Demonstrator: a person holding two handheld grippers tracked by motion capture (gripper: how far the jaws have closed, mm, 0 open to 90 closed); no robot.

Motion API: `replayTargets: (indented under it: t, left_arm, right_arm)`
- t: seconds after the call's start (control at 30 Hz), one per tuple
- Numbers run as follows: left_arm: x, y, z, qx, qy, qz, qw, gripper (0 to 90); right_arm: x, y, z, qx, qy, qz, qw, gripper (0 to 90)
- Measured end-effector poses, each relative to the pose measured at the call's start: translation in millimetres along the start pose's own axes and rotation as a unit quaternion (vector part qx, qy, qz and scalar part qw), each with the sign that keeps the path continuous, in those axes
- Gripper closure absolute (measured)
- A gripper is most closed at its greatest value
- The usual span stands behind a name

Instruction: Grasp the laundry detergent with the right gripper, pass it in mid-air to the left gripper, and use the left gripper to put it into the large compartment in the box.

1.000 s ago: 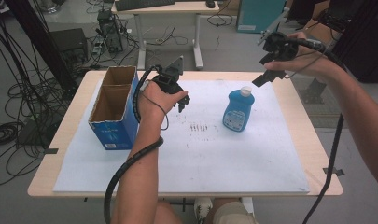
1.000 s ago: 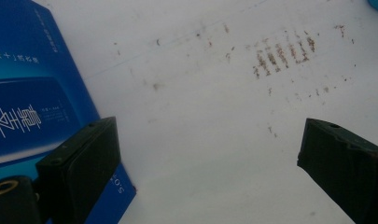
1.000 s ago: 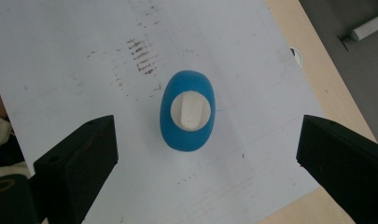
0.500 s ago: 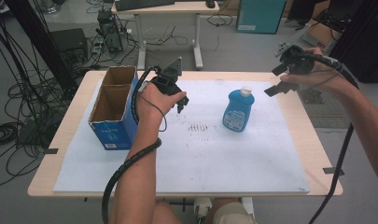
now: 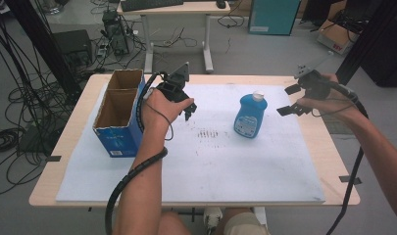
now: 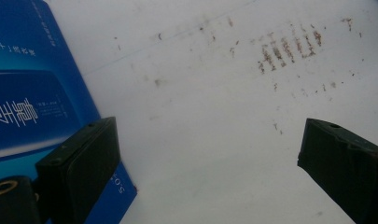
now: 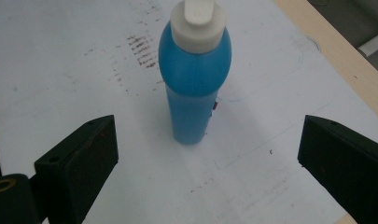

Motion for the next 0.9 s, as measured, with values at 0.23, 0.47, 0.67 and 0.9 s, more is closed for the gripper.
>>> replayTargets:
  t: [0.23,0.47,0.67,0.9]
  left_arm:
    - [-0.1,-0.8,0.7,-0.001,-0.001,0.000,1.0000,5.8]
    - [1.6,-3.5,1.1,0.002,0.003,0.000,1.0000,5.8]
    - [2.6,-3.9,1.0,0.003,0.004,0.003,1.0000,5.8]
    - [4.2,-4.6,1.3,0.005,0.006,0.003,1.0000,5.8]
  right_arm:
    - [14.9,1.0,-15.4,0.004,-0.015,0.002,0.9999,4.3]
    - [25.4,0.2,-24.8,0.010,-0.038,0.006,0.9992,4.1]
    - [37.1,0.5,-30.9,0.007,-0.045,0.002,0.9990,3.6]
    - [49.1,2.0,-32.6,0.002,-0.052,0.001,0.9986,3.2]
Point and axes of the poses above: each handheld gripper's, and its own axes: x roughly forward along the jaws, z roughly out of its top, y roughly to its left, the point moved 6 cm from there along x, roughly forward along the jaws, and after that the axes turned 5 degrees about x, right-handed, at the moved point
